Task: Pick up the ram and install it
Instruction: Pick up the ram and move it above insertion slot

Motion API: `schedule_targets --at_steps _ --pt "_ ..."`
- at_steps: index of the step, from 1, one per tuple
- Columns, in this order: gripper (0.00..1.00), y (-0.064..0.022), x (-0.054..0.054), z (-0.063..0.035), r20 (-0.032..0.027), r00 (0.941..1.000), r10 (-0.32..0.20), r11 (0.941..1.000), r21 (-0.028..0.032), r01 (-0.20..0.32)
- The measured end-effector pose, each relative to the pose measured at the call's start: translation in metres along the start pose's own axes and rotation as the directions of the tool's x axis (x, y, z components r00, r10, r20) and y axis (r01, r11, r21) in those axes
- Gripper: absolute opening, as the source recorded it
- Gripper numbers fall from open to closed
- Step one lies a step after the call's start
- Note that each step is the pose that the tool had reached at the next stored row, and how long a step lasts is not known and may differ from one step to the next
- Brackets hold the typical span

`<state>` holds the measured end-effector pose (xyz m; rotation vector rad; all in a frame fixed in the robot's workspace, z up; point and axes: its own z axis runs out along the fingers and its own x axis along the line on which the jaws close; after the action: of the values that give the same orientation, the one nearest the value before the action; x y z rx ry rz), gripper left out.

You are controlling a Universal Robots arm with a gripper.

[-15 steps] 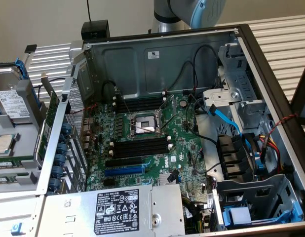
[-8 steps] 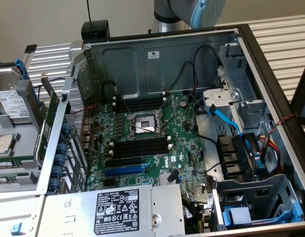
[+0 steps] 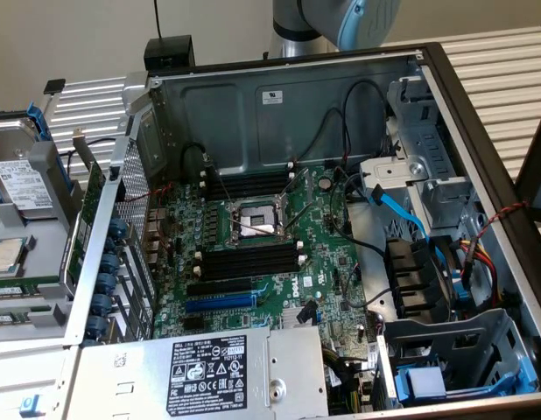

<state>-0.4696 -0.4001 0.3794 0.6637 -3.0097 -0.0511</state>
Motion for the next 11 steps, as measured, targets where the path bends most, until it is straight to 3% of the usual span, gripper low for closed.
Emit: schedule_targets --at_steps 6,11 --pt "0.10 0.0000 0.0000 0.0000 -0.0052 0.9941 -0.108 0.9941 0.0052 0.108" --pt "0.10 0.0000 0.0000 0.0000 -0.0099 0.9800 -0.199 0.9800 0.0092 0.199"
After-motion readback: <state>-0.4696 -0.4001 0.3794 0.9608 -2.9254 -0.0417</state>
